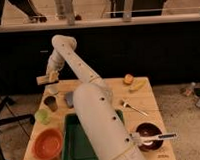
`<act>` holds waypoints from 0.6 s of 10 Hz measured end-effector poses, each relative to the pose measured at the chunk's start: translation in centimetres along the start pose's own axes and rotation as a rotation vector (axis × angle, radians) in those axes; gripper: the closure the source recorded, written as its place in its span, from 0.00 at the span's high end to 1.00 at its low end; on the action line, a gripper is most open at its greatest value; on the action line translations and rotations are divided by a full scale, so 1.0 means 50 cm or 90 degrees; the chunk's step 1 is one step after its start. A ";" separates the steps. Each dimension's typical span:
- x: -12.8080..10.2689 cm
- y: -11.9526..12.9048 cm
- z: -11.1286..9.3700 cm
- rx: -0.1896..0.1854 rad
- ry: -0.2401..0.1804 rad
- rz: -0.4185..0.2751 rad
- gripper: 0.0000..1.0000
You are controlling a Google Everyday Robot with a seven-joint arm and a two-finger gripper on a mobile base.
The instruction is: Place eraser in paper cup
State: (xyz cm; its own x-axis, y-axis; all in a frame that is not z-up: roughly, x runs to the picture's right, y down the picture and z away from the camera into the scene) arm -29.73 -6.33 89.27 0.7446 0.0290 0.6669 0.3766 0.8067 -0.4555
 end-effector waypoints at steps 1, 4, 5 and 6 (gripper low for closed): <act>0.001 -0.001 0.003 -0.003 0.001 0.002 0.00; 0.006 -0.001 0.006 -0.008 0.005 0.007 0.00; 0.008 -0.001 0.008 -0.010 0.006 0.009 0.00; 0.009 0.000 0.009 -0.011 0.006 0.014 0.00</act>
State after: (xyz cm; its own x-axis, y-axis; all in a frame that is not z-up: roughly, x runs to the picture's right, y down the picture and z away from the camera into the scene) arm -29.65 -6.06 89.85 0.7584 0.0412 0.6505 0.3687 0.7959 -0.4802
